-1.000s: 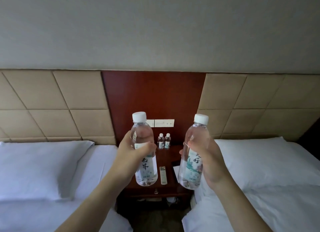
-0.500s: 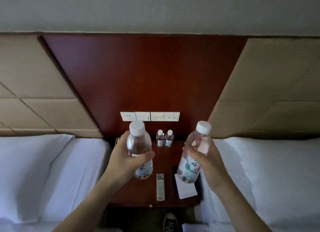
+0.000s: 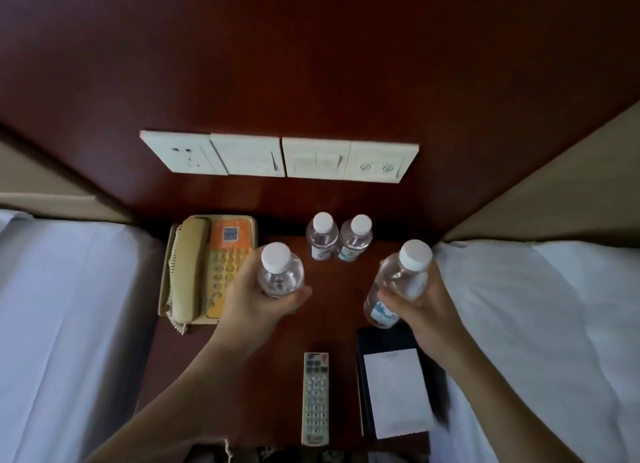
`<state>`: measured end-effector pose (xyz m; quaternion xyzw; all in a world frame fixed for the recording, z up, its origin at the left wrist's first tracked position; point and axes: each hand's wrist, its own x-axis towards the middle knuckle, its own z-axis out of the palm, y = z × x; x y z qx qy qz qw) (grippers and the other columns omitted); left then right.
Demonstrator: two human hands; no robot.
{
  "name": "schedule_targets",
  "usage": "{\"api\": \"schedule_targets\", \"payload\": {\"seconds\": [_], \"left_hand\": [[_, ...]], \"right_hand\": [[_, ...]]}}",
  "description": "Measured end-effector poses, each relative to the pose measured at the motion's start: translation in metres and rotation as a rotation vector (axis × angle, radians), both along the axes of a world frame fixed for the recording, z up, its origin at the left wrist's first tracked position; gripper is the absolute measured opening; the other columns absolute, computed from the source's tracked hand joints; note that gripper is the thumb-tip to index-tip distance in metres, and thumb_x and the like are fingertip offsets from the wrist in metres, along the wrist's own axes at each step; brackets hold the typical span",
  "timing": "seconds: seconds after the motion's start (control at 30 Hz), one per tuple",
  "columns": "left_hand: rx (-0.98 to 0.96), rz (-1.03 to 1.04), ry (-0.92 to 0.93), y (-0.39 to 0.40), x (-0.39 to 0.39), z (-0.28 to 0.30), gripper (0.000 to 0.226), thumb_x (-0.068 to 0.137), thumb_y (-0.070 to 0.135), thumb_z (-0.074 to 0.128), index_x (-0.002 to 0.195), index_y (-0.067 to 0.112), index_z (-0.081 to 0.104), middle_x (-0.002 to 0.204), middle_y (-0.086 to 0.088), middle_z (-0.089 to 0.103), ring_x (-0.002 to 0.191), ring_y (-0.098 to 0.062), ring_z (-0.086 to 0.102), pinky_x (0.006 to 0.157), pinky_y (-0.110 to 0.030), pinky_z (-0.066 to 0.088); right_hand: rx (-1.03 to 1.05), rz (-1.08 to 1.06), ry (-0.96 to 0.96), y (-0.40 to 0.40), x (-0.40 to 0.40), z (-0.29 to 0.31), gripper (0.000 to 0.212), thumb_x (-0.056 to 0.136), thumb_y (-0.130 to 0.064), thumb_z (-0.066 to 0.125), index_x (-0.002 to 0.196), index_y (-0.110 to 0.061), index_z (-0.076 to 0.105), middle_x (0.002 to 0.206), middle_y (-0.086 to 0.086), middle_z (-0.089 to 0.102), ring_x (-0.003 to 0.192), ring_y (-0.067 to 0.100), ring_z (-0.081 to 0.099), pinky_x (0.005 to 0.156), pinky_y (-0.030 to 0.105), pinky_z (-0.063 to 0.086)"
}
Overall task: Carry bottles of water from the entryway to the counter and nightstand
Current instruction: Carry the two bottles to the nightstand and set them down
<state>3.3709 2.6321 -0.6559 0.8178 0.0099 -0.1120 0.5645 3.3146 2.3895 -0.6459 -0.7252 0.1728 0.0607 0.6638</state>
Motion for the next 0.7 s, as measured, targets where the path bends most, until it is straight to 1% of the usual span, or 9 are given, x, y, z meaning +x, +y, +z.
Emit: {"api": "schedule_targets", "payload": {"seconds": [0.13, 0.2, 0.27, 0.37, 0.47, 0.57, 0.6, 0.67, 0.7], "left_hand": [[0.013, 0.023, 0.011, 0.001, 0.015, -0.071, 0.057, 0.065, 0.017, 0.090, 0.114, 0.019, 0.061, 0.101, 0.003, 0.072, 0.094, -0.008, 0.068, 0.079, -0.016, 0.052], [0.012, 0.010, 0.022, 0.002, 0.016, -0.096, 0.058, 0.065, 0.016, 0.091, 0.114, 0.018, 0.060, 0.102, 0.002, 0.072, 0.096, -0.008, 0.068, 0.083, -0.022, 0.055], [0.002, 0.001, 0.027, 0.004, 0.015, -0.114, 0.063, 0.062, 0.021, 0.093, 0.115, 0.025, 0.060, 0.105, 0.006, 0.072, 0.100, -0.009, 0.068, 0.087, -0.029, 0.055], [-0.003, 0.005, 0.008, 0.006, 0.016, -0.128, 0.067, 0.057, 0.021, 0.094, 0.110, 0.040, 0.057, 0.109, 0.016, 0.070, 0.103, -0.004, 0.067, 0.088, -0.019, 0.052], [0.061, -0.067, 0.048, 0.009, 0.016, -0.138, 0.070, 0.059, 0.012, 0.093, 0.112, 0.037, 0.055, 0.111, 0.018, 0.068, 0.105, -0.002, 0.064, 0.089, -0.015, 0.050], [0.145, -0.115, 0.153, 0.013, 0.019, -0.148, 0.063, 0.062, 0.011, 0.092, 0.102, 0.043, 0.056, 0.098, 0.037, 0.065, 0.098, 0.007, 0.063, 0.077, -0.006, 0.048], [0.152, -0.112, 0.168, 0.012, 0.022, -0.151, 0.061, 0.061, 0.013, 0.092, 0.100, 0.043, 0.057, 0.097, 0.035, 0.067, 0.096, 0.005, 0.065, 0.078, -0.008, 0.048], [0.166, -0.077, 0.186, 0.009, 0.030, -0.156, 0.059, 0.058, 0.017, 0.092, 0.099, 0.043, 0.058, 0.098, 0.020, 0.070, 0.095, -0.004, 0.067, 0.085, -0.024, 0.053], [0.167, -0.045, 0.199, 0.007, 0.037, -0.157, 0.060, 0.056, 0.018, 0.093, 0.098, 0.043, 0.059, 0.099, 0.017, 0.070, 0.097, -0.009, 0.067, 0.089, -0.031, 0.053]], "right_hand": [[-0.027, -0.012, 0.006, -0.010, 0.006, -0.068, 0.058, 0.073, -0.020, 0.074, 0.126, -0.019, 0.051, 0.117, 0.001, 0.065, 0.108, 0.008, 0.064, 0.083, 0.017, 0.052], [-0.063, -0.010, -0.015, -0.014, 0.006, -0.091, 0.061, 0.073, -0.016, 0.075, 0.129, -0.014, 0.050, 0.121, -0.001, 0.064, 0.112, 0.011, 0.063, 0.087, 0.018, 0.051], [-0.080, 0.002, -0.029, -0.018, 0.004, -0.110, 0.061, 0.075, -0.009, 0.077, 0.130, -0.015, 0.050, 0.124, -0.008, 0.062, 0.116, 0.009, 0.060, 0.092, 0.018, 0.049], [-0.125, 0.028, -0.042, -0.020, 0.002, -0.130, 0.062, 0.077, 0.002, 0.077, 0.130, -0.017, 0.051, 0.125, -0.015, 0.058, 0.118, 0.007, 0.058, 0.095, 0.016, 0.046], [-0.135, 0.035, -0.042, -0.021, 0.003, -0.138, 0.065, 0.074, 0.005, 0.078, 0.128, -0.021, 0.052, 0.122, -0.016, 0.059, 0.115, 0.009, 0.061, 0.093, 0.019, 0.051], [-0.194, 0.045, -0.008, -0.024, 0.006, -0.143, 0.064, 0.070, 0.001, 0.084, 0.120, -0.027, 0.056, 0.115, -0.014, 0.064, 0.108, 0.008, 0.065, 0.089, 0.019, 0.053], [-0.201, 0.048, 0.015, -0.025, 0.007, -0.145, 0.063, 0.069, 0.000, 0.085, 0.118, -0.028, 0.058, 0.113, -0.014, 0.066, 0.105, 0.008, 0.066, 0.088, 0.020, 0.054], [-0.190, 0.059, 0.051, -0.028, 0.012, -0.148, 0.061, 0.067, -0.001, 0.087, 0.116, -0.026, 0.061, 0.110, -0.010, 0.069, 0.103, 0.011, 0.068, 0.091, 0.026, 0.056], [-0.179, 0.057, 0.062, -0.029, 0.014, -0.150, 0.061, 0.067, -0.001, 0.087, 0.117, -0.025, 0.062, 0.110, -0.009, 0.070, 0.104, 0.012, 0.068, 0.092, 0.030, 0.056]]}}
